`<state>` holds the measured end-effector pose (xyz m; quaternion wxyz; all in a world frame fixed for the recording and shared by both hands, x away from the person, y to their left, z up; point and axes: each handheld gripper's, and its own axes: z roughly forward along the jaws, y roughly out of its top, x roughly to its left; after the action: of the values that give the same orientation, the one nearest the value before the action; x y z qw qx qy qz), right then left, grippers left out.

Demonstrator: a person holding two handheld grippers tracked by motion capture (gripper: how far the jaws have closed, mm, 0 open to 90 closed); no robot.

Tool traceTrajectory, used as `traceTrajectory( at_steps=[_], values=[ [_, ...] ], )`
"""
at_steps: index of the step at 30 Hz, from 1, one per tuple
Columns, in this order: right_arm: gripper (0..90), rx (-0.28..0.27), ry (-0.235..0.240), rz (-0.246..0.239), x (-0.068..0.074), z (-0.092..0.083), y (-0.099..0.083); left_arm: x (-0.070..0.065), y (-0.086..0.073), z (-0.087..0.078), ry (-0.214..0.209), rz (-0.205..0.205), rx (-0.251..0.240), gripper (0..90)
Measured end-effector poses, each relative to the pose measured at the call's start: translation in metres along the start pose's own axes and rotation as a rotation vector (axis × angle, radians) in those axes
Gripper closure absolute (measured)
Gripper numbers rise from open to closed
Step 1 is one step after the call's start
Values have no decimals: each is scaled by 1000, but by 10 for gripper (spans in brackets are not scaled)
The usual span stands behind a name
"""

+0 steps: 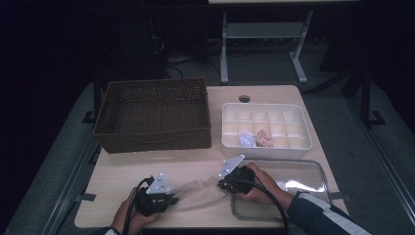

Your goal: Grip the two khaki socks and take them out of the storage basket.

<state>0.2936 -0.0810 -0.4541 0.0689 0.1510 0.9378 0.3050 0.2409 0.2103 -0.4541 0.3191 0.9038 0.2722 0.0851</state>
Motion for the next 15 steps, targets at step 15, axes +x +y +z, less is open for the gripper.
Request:
traceTrajectory(
  at_steps=[15],
  values=[
    [842, -5, -71, 48, -15, 2, -1, 48, 20, 20, 15, -34, -43, 820]
  ],
)
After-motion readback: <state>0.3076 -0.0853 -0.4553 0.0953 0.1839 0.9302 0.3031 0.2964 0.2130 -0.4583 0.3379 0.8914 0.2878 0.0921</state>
